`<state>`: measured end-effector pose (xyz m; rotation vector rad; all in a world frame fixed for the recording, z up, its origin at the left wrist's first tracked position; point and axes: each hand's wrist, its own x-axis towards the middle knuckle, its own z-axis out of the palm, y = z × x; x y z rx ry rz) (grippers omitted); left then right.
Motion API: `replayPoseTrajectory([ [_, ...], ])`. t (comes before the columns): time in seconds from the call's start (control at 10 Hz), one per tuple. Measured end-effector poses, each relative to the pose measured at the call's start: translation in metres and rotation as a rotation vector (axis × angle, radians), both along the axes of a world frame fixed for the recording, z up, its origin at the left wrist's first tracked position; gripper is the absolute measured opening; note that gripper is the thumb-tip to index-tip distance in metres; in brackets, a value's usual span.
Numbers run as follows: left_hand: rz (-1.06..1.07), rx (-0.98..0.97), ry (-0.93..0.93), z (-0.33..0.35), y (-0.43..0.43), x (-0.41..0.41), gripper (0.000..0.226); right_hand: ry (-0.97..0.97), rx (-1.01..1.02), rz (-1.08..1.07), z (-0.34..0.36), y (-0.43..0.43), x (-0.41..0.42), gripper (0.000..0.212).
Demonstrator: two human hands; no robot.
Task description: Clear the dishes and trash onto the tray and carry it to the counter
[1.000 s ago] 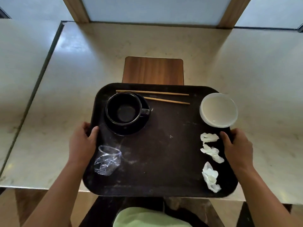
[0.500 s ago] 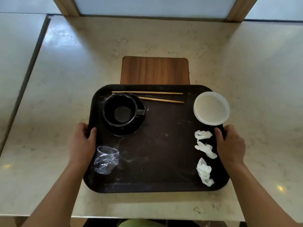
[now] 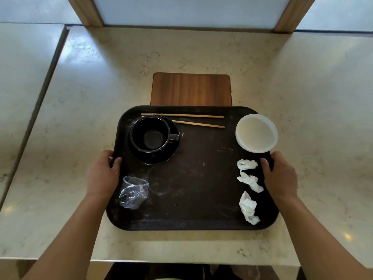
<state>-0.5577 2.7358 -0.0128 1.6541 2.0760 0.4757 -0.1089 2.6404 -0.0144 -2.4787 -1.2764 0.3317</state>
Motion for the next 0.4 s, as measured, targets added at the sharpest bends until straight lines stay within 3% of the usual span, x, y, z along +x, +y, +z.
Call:
replayPoseTrajectory([
  [0.2,0.059,-0.066,-0.217,0.014,-0.042,-0.018,0.016,0.004,-0.19,0.061,0.012,-0.032,-0.006,0.013],
  [0.4,0.209,-0.071,-0.338,0.011,-0.157,-0.037,0.023,0.26,-0.029,-0.108,0.018,-0.138,-0.015,0.019],
])
